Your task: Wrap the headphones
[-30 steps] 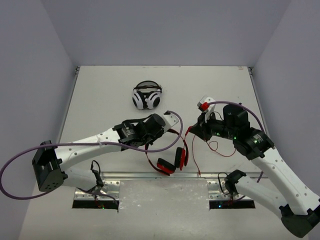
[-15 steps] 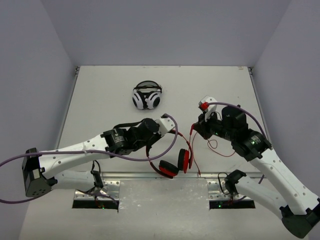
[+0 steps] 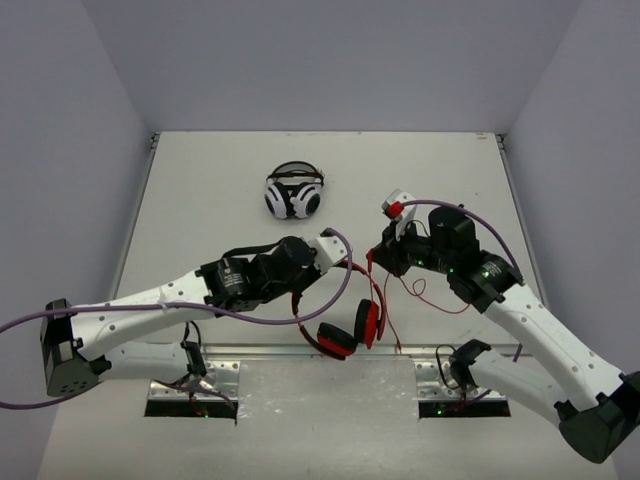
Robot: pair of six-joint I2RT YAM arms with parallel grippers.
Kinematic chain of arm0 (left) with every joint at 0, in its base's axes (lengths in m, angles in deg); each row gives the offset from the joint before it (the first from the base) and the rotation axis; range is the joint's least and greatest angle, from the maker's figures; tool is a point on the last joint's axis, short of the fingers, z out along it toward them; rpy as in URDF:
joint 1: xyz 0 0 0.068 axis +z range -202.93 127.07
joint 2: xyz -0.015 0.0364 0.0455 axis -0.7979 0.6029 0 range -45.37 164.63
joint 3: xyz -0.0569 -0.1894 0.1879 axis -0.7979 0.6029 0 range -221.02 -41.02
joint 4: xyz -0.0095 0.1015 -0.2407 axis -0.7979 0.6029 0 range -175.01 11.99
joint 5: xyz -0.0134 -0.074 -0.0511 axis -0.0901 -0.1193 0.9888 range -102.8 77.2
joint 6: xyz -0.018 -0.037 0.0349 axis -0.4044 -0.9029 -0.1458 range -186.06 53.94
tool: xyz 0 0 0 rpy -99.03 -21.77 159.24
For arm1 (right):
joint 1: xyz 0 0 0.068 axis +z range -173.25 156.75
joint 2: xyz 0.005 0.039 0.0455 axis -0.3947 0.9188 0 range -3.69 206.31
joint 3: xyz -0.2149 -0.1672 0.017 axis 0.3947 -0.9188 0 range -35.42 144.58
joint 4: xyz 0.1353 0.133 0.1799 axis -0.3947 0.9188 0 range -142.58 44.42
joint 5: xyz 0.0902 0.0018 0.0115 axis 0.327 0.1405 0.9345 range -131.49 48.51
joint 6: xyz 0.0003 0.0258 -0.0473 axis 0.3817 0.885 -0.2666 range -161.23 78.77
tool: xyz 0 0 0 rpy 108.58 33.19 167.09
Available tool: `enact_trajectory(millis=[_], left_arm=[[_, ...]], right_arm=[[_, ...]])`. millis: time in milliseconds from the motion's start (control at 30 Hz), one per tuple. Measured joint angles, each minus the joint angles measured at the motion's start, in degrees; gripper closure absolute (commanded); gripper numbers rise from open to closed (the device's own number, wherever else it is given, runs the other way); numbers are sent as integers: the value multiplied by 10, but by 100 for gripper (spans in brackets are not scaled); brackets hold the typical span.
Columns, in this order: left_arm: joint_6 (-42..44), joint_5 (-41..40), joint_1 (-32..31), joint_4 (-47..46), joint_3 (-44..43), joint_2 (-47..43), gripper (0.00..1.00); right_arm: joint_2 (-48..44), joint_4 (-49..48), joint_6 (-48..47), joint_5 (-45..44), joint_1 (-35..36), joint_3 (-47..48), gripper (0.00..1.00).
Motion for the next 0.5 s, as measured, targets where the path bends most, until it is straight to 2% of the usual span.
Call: enact_trajectory(millis=[500], left_arm=[[-1, 3, -1, -4, 2, -94, 100]], right_arm=[[31, -67, 30, 23, 3, -38, 97]])
